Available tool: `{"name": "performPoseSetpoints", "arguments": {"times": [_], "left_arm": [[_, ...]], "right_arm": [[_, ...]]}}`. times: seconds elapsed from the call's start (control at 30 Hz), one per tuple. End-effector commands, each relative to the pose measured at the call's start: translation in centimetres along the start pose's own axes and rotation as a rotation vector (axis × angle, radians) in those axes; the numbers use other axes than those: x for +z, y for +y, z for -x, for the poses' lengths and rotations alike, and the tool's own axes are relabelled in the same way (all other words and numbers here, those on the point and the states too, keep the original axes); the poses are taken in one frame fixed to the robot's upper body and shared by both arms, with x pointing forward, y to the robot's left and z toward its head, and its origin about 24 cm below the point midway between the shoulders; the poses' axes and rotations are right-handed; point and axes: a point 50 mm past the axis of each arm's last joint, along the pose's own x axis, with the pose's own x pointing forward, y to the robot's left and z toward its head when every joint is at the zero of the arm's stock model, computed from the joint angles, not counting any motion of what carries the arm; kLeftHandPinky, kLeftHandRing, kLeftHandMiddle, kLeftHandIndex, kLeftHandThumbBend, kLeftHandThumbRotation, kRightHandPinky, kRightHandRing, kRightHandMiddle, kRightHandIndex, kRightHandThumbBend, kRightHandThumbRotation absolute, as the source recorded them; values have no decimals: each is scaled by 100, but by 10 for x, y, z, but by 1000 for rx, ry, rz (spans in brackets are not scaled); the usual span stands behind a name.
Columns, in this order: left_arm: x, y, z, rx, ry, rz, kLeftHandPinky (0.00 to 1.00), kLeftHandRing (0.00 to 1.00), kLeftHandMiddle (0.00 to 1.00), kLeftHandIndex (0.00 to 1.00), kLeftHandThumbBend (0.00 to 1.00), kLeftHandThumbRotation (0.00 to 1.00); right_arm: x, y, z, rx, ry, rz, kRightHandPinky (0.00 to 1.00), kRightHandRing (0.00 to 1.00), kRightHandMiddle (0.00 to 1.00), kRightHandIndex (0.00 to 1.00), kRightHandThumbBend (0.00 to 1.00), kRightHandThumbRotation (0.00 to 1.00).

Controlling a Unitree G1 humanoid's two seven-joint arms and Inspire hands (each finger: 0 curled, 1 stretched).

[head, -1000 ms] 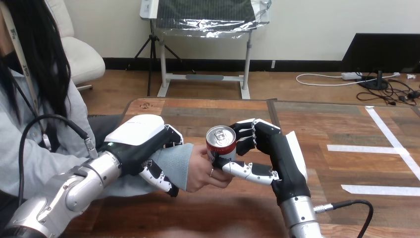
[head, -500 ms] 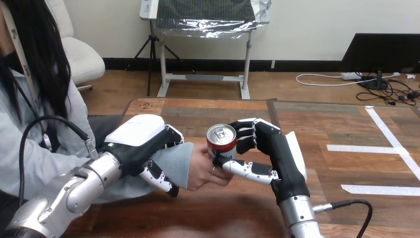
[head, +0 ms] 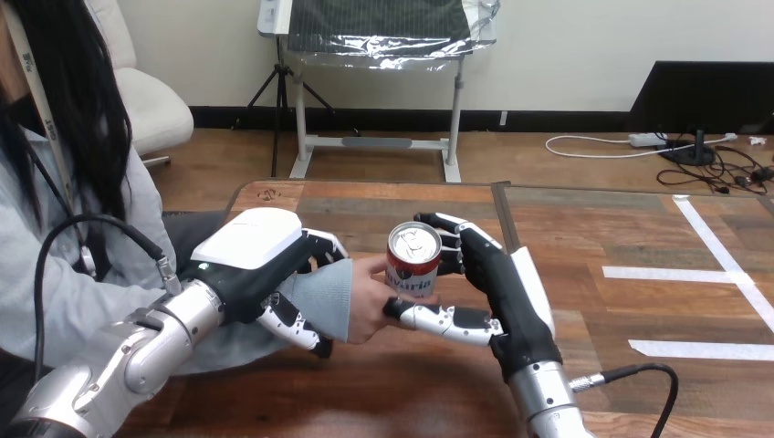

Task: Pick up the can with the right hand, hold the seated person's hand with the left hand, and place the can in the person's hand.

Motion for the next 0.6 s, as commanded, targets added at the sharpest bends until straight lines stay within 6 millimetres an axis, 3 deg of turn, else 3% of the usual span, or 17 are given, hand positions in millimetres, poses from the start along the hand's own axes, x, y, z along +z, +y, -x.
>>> {"name": "performPoseSetpoints", "arguments": {"times": [0.0, 0.2, 0.57], "left_arm": [[-1, 13, -4, 74, 0, -16, 69, 74, 78, 83, 100, 36], [-2, 8, -2, 85, 6, -8, 80, 83, 84, 89, 100, 43], [-3, -3, 1, 99, 24, 42, 92, 95, 94, 97, 100, 51]], "right_arm": [[16, -7, -15, 3, -80, 28, 93, 88, 88, 92, 92, 25], [16, -10, -15, 24, -81, 46, 97, 94, 94, 98, 98, 36], [15, -14, -14, 38, -76, 57, 99, 97, 98, 100, 100, 49]]}}
